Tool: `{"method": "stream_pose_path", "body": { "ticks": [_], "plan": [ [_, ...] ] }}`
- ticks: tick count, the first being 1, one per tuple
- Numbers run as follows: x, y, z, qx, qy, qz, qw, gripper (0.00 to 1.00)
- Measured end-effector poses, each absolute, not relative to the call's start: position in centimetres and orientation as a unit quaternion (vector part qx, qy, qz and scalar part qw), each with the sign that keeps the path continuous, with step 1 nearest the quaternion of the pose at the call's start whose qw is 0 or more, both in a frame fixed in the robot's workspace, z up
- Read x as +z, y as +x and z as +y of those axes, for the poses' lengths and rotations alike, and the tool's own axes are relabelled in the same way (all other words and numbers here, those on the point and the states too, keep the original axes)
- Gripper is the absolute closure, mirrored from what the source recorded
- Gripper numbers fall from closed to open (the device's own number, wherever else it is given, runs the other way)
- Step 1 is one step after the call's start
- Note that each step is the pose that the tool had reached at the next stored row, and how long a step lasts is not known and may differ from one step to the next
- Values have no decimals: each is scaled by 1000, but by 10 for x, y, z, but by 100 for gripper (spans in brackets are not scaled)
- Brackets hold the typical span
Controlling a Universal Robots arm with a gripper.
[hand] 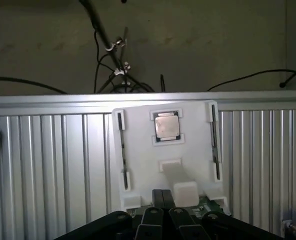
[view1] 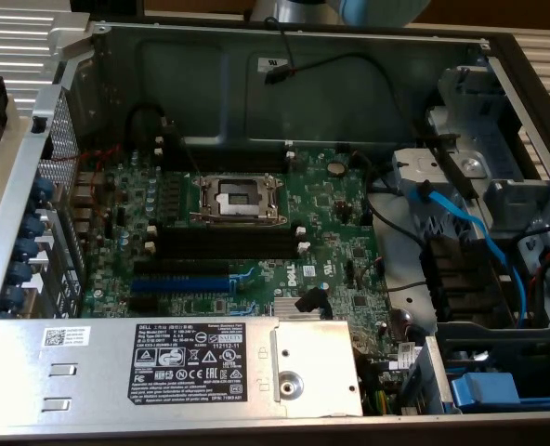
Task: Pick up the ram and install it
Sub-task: 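Reach for the ram, then pick up the ram and move it above insertion slot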
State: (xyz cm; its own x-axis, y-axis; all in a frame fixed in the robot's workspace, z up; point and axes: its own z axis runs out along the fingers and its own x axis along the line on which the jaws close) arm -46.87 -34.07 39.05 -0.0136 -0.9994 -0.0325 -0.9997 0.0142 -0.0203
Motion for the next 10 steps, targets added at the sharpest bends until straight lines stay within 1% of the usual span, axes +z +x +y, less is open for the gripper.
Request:
{"method": "stream_pose_path", "body": {
  "ticks": [10],
  "plan": [
    [390, -469, -341, 5, -737, 676, 18, 90]
  ]
}}
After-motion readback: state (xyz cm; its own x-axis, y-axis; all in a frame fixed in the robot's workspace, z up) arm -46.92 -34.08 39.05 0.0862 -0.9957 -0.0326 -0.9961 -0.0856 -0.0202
